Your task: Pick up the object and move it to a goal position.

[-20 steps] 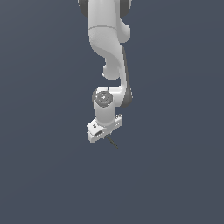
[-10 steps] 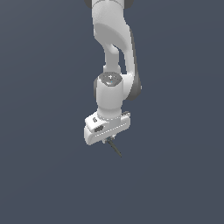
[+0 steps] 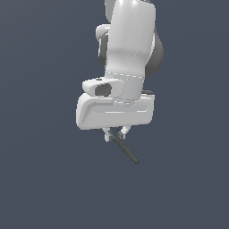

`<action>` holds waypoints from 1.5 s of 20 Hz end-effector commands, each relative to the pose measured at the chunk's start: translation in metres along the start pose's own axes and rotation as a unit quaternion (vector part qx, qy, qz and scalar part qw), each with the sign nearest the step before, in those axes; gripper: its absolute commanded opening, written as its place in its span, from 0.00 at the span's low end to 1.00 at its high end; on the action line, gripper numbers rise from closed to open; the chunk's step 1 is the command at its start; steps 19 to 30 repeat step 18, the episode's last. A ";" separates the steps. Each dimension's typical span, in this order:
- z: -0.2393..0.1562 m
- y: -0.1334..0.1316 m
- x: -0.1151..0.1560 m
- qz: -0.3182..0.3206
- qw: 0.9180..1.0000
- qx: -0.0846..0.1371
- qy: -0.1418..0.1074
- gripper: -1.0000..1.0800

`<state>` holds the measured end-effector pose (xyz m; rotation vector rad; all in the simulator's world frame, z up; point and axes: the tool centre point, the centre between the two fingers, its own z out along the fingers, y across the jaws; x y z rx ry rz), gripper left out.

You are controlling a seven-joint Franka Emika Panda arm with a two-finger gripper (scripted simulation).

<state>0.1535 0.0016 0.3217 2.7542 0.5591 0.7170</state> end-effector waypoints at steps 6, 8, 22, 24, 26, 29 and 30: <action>-0.090 0.032 0.062 0.034 0.995 -0.064 0.063 0.00; -0.106 0.036 0.072 0.040 0.994 -0.076 0.073 0.00; -0.144 0.045 0.091 0.051 0.989 -0.102 0.096 0.00; -0.144 0.045 0.091 0.051 0.989 -0.102 0.096 0.00; -0.144 0.045 0.091 0.051 0.989 -0.102 0.096 0.00; -0.144 0.045 0.091 0.051 0.989 -0.102 0.096 0.00; -0.144 0.045 0.091 0.051 0.989 -0.102 0.096 0.00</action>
